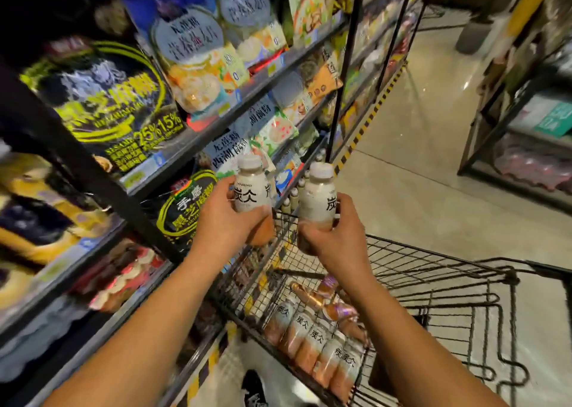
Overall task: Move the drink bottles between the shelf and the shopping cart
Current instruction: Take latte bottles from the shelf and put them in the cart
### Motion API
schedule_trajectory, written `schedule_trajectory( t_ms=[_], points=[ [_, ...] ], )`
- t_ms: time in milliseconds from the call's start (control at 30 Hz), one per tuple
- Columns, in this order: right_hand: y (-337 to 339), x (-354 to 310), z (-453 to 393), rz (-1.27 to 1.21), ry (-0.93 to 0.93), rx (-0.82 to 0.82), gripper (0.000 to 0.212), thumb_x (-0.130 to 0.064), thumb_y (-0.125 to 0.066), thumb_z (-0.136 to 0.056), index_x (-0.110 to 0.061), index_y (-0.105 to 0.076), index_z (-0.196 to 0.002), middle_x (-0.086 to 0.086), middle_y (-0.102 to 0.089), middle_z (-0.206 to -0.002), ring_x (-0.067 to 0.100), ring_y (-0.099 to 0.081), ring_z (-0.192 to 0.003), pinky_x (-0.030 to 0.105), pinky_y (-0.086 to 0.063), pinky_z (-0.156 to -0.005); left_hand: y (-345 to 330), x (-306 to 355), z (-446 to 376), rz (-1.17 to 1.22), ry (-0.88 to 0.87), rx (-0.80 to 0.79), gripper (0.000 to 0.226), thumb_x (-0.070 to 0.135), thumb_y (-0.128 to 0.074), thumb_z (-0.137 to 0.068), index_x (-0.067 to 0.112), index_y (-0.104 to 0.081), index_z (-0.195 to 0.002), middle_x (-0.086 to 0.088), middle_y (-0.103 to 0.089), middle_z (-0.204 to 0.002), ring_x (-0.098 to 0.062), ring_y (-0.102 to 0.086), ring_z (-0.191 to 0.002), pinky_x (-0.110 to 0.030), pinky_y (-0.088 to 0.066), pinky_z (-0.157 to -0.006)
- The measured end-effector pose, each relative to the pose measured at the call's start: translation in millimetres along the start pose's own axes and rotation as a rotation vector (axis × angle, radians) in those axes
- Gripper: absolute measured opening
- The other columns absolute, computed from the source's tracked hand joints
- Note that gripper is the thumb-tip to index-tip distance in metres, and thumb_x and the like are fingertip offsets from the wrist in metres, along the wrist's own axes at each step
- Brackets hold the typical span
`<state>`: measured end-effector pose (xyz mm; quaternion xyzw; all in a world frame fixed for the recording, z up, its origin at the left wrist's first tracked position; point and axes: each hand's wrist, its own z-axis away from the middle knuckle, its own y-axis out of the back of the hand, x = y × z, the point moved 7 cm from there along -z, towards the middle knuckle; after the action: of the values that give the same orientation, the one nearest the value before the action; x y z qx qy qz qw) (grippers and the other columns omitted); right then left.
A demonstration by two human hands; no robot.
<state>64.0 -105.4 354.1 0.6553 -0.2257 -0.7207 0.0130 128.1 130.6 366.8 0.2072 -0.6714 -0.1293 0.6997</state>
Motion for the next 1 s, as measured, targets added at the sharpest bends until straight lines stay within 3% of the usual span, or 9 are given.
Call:
schedule_trajectory(
  t_ms=[167, 400, 500, 600, 767, 833, 933, 1000],
  points=[
    [14, -98, 13, -0.048, 0.198, 0.005, 0.056, -0.016, -0.086, -0.080, -0.028, -0.057, -0.127, -0.013, -0.073, -0.090, -0.002, -0.072, -0.071, 0.021, -0.058, -0.057, 77, 75, 29, 0.028, -0.131, 0.151, 0.073, 0.048, -0.094, -0.060, 0.037, -0.060, -0.124, 0.013, -0.074, -0.112, -0.009, -0.072, -0.100, -0.043, -0.060, -0.090],
    [1, -207, 49, -0.103, 0.419, -0.023, 0.059, -0.030, -0.091, -0.078, -0.037, -0.055, -0.124, -0.017, -0.073, -0.105, -0.008, -0.071, -0.086, 0.020, -0.058, -0.071, 190, 145, 85, 0.033, -0.290, 0.352, 0.074, 0.044, -0.094, -0.066, 0.033, -0.059, -0.130, 0.013, -0.071, -0.119, -0.004, -0.068, -0.104, -0.032, -0.057, -0.088],
    [-12, -248, 75, -0.103, 0.507, -0.034, 0.061, -0.029, -0.092, -0.077, -0.035, -0.055, -0.125, -0.022, -0.068, -0.108, -0.018, -0.064, -0.089, 0.007, -0.049, -0.070, 237, 154, 110, 0.038, -0.314, 0.415, 0.072, 0.045, -0.093, -0.065, 0.036, -0.060, -0.128, 0.014, -0.072, -0.117, -0.004, -0.069, -0.104, -0.035, -0.058, -0.089],
    [-33, -280, 104, -0.144, 0.573, -0.077, 0.062, -0.025, -0.093, -0.077, -0.026, -0.059, -0.128, -0.020, -0.071, -0.107, -0.013, -0.068, -0.090, 0.014, -0.057, -0.077, 283, 157, 138, 0.059, -0.328, 0.468, 0.064, 0.034, -0.094, -0.070, 0.035, -0.061, -0.124, 0.016, -0.074, -0.110, 0.000, -0.070, -0.098, -0.032, -0.058, -0.086],
    [-88, -321, 161, -0.215, 0.630, -0.238, 0.060, -0.028, -0.092, -0.079, -0.029, -0.059, -0.129, -0.015, -0.074, -0.105, -0.006, -0.072, -0.087, 0.017, -0.058, -0.073, 356, 148, 188, 0.076, -0.314, 0.545, 0.057, 0.027, -0.093, -0.073, 0.033, -0.063, -0.121, 0.014, -0.075, -0.106, 0.005, -0.071, -0.089, -0.017, -0.055, -0.073],
    [-113, -333, 184, -0.216, 0.645, -0.313, 0.062, -0.031, -0.091, -0.080, -0.035, -0.057, -0.132, -0.016, -0.073, -0.110, -0.003, -0.072, -0.090, 0.026, -0.062, -0.077, 382, 136, 205, 0.092, -0.279, 0.556, 0.059, 0.027, -0.094, -0.074, 0.032, -0.062, -0.124, 0.013, -0.075, -0.106, 0.004, -0.072, -0.087, -0.019, -0.056, -0.072],
    [-151, -346, 213, -0.217, 0.657, -0.417, 0.060, -0.032, -0.090, -0.082, -0.040, -0.057, -0.131, -0.017, -0.072, -0.113, -0.001, -0.073, -0.092, 0.026, -0.062, -0.072, 422, 117, 228, 0.091, -0.230, 0.590, 0.065, 0.031, -0.095, -0.071, 0.030, -0.061, -0.126, 0.011, -0.075, -0.109, 0.000, -0.073, -0.090, -0.026, -0.059, -0.077],
    [-177, -350, 230, -0.215, 0.645, -0.473, 0.057, -0.033, -0.090, -0.081, -0.041, -0.058, -0.129, -0.016, -0.073, -0.113, 0.001, -0.074, -0.091, 0.028, -0.064, -0.073, 449, 106, 244, 0.061, -0.187, 0.632, 0.059, 0.028, -0.095, -0.071, 0.031, -0.061, -0.119, 0.011, -0.075, -0.102, 0.001, -0.072, -0.085, -0.018, -0.057, -0.070]
  ],
)
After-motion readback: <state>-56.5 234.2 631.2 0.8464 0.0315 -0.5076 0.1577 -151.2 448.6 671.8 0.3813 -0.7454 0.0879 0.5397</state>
